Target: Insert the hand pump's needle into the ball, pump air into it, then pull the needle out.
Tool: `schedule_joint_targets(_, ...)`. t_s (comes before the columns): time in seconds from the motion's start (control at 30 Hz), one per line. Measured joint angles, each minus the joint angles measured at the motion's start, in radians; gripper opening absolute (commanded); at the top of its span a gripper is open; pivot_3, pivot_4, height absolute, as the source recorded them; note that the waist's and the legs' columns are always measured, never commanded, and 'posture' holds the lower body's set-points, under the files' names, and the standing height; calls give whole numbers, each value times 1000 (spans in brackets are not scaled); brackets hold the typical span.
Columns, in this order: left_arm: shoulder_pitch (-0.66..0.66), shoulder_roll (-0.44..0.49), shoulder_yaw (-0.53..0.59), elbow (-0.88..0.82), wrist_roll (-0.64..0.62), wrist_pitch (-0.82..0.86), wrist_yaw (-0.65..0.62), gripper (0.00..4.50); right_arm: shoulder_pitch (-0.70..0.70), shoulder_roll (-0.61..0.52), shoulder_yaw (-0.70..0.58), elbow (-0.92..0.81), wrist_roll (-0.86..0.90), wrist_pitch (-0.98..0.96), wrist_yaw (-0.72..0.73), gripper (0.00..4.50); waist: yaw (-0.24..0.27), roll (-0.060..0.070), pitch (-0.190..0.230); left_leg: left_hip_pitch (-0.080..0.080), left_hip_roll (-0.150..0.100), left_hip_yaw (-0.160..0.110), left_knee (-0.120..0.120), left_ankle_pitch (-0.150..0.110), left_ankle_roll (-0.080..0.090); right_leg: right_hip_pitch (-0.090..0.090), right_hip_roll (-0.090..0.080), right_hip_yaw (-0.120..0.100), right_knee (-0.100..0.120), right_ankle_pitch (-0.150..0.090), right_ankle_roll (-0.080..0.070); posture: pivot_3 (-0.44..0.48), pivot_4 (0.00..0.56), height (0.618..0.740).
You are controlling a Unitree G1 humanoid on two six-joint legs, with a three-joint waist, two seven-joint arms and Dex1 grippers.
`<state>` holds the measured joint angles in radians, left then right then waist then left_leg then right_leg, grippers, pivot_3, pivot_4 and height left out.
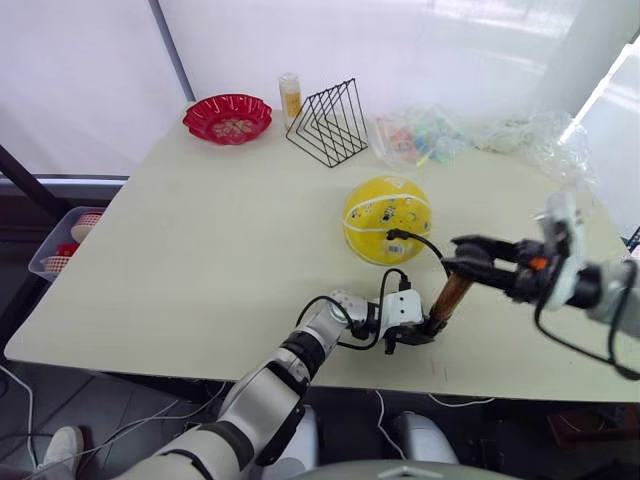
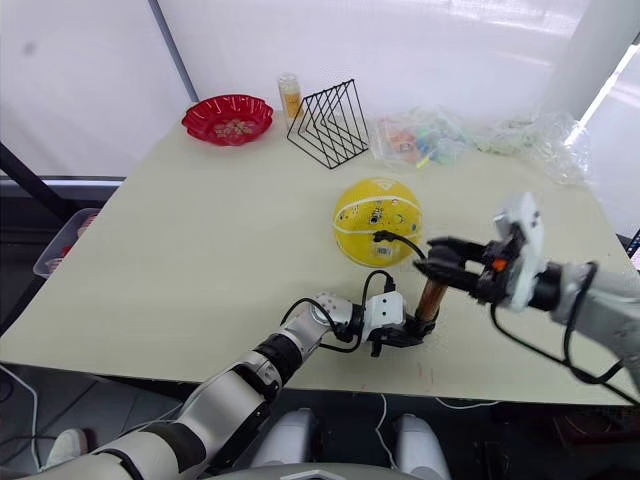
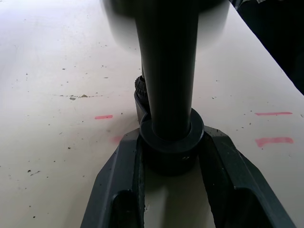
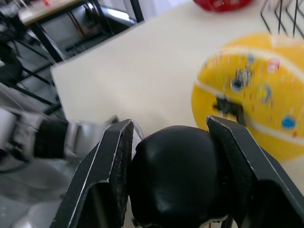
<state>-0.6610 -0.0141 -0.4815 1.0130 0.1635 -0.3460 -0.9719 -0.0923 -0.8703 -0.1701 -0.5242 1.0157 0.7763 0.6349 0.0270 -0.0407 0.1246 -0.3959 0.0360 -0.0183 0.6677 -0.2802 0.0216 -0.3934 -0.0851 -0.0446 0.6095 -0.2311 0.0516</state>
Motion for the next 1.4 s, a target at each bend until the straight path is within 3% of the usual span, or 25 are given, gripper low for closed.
schedule_joint_targets(0.1, 1, 1, -1, 0, 0, 0, 1, 1122, 51, 53, 71, 22, -125, -94, 25, 1973, -1, 2, -1, 1, 0, 0, 0, 0, 0, 1, 1, 0, 0, -1, 2, 0, 150, 735)
schedule_joint_targets(0.3, -2, -1, -1, 0, 0, 0, 3, 1122, 51, 72, 33, 38, -111, -100, 57, 1973, -3, 7, 0, 1, -5, 2, 0, -1, 1, 2, -3, 2, -1, 0, 5, 0, 150, 735)
schedule_joint_targets(0.43, -6, -4, 1, 0, -1, -3, 2, 1122, -19, 30, -65, 56, 16, -28, 76, 1973, -6, 10, 3, 1, -8, 8, 2, -4, 6, 0, -6, 9, -2, 5, 5, 0, 150, 735)
schedule_joint_targets(0.63, -8, -6, 1, -1, -1, -6, 0, 1122, -169, -125, -274, 101, 328, 119, 52, 1973, -7, 3, 7, 1, -10, 18, 2, -8, 13, -3, -14, 10, -3, 7, 8, 0, 150, 735)
schedule_joint_targets(0.83, -10, -9, 1, -2, -1, -8, 0, 1122, -197, -162, -284, 120, 406, 180, -22, 1973, -6, 0, 8, 1, -11, 33, 3, -13, 22, -8, -25, 9, -5, 11, 15, 0, 150, 735)
schedule_joint_targets(1.07, -3, -4, -1, 0, 0, -8, 5, 1122, -31, -90, -159, 10, 180, 79, 7, 1973, -6, -11, 0, 2, -11, 35, 3, -15, 24, -8, -26, 10, -7, 11, 15, 0, 150, 735)
schedule_joint_targets(1.27, -3, -2, -2, 1, 1, -8, 9, 1122, 62, 15, 16, 9, -68, -58, 20, 1973, -8, -8, -2, 3, -11, 35, 3, -15, 24, -7, -31, 8, -7, 11, 16, 0, 150, 735)
schedule_joint_targets(1.4, -2, -1, -3, 2, 1, -8, 9, 1122, 77, 38, 46, 20, -139, -131, 67, 1973, -8, -6, -3, 4, -10, 34, 3, -15, 24, -6, -25, 7, -7, 11, 16, 0, 150, 735)
